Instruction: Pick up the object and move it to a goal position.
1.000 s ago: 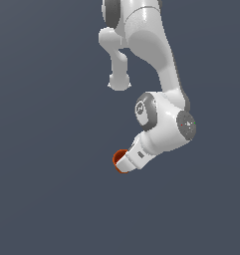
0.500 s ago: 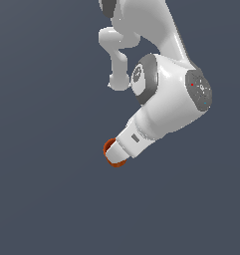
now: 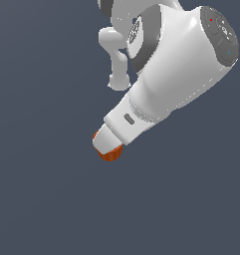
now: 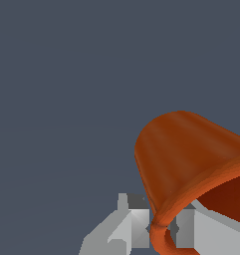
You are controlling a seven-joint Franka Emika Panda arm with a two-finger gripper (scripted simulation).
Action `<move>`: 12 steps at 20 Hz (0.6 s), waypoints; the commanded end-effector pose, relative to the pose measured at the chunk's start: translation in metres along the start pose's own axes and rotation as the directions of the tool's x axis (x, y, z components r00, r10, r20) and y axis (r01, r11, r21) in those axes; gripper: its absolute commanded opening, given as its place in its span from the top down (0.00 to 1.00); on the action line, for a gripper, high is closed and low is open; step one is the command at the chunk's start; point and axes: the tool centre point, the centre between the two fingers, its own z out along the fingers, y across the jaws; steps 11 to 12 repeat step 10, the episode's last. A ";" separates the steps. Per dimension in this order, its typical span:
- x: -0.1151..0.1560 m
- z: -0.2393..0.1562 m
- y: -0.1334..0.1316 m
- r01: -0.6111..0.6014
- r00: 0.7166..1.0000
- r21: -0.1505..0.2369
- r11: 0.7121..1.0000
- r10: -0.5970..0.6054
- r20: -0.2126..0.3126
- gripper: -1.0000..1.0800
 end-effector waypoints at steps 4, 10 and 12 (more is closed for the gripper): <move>-0.009 -0.015 0.008 0.000 1.000 -0.001 1.000 0.000 0.000 1.00; -0.010 -0.017 0.009 0.000 1.000 -0.002 1.000 0.000 0.001 1.00; -0.010 -0.017 0.009 0.000 1.000 -0.002 1.000 0.000 0.001 1.00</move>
